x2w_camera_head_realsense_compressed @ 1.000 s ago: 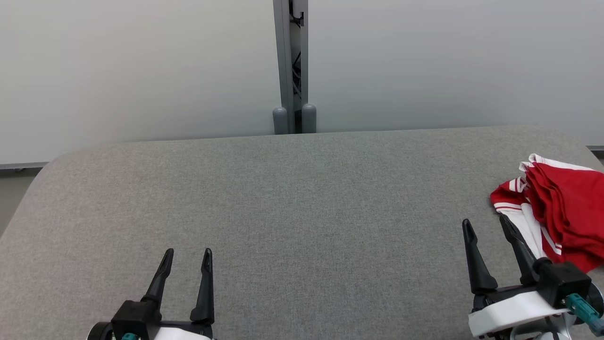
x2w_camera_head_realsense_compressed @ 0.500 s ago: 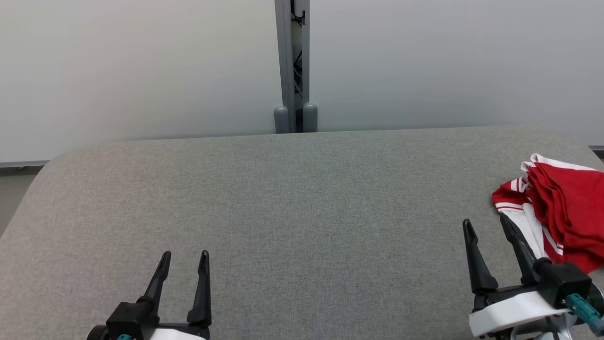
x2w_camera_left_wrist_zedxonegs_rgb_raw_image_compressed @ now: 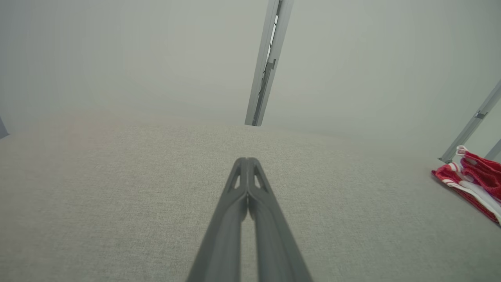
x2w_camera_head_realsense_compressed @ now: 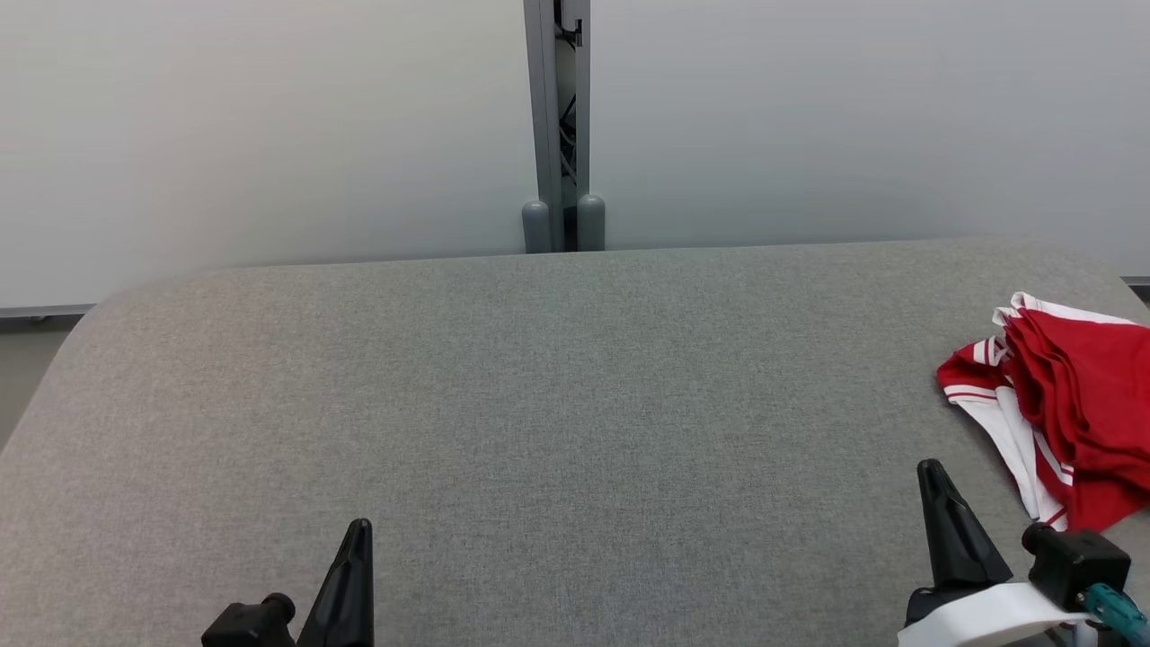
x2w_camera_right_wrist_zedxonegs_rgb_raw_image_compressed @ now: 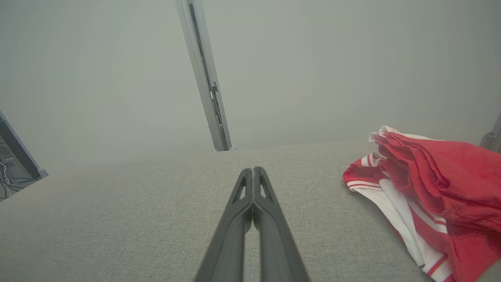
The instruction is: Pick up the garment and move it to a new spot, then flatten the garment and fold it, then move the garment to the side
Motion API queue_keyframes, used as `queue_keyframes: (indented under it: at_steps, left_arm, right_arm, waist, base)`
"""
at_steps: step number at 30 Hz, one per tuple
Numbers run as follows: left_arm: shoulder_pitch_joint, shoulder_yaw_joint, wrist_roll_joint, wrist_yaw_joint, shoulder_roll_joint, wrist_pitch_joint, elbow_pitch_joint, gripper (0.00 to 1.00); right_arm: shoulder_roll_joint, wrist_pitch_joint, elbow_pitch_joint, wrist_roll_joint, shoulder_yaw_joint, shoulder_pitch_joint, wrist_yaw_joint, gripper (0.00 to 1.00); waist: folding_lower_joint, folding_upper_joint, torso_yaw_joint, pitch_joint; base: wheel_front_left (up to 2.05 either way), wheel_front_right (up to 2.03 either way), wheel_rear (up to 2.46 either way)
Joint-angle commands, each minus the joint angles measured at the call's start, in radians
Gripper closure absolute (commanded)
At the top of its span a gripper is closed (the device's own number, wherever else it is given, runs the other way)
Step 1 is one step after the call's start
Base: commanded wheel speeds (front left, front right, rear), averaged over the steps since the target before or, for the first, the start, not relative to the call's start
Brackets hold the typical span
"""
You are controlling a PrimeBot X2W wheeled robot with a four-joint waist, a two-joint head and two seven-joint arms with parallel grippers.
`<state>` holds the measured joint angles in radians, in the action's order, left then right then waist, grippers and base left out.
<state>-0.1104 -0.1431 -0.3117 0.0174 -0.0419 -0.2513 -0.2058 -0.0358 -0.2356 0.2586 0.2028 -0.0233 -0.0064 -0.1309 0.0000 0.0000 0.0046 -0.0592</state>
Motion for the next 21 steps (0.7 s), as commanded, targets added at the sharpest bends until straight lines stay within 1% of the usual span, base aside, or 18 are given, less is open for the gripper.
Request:
queue_keyframes:
  at_steps: [1, 21]
  left_arm:
    - [0.032, 0.004, -0.047, -0.008, -0.003, 0.007, 0.013, 1.00]
    - [0.104, 0.017, -0.383, -0.047, -0.006, 0.068, -0.020, 1.00]
  right_arm:
    - [-0.005, 0.015, -0.017, 0.051, 0.017, -0.026, 0.000, 1.00]
    - [-0.008, 0.131, -0.031, 0.405, 0.098, -0.035, 0.000, 1.00]
  waist:
    - [0.0000, 0.0000, 0.000, 0.001]
    - [0.0000, 0.0000, -0.001, 0.011]
  base:
    - [0.00, 0.00, 0.00]
    - [0.00, 0.00, 0.00]
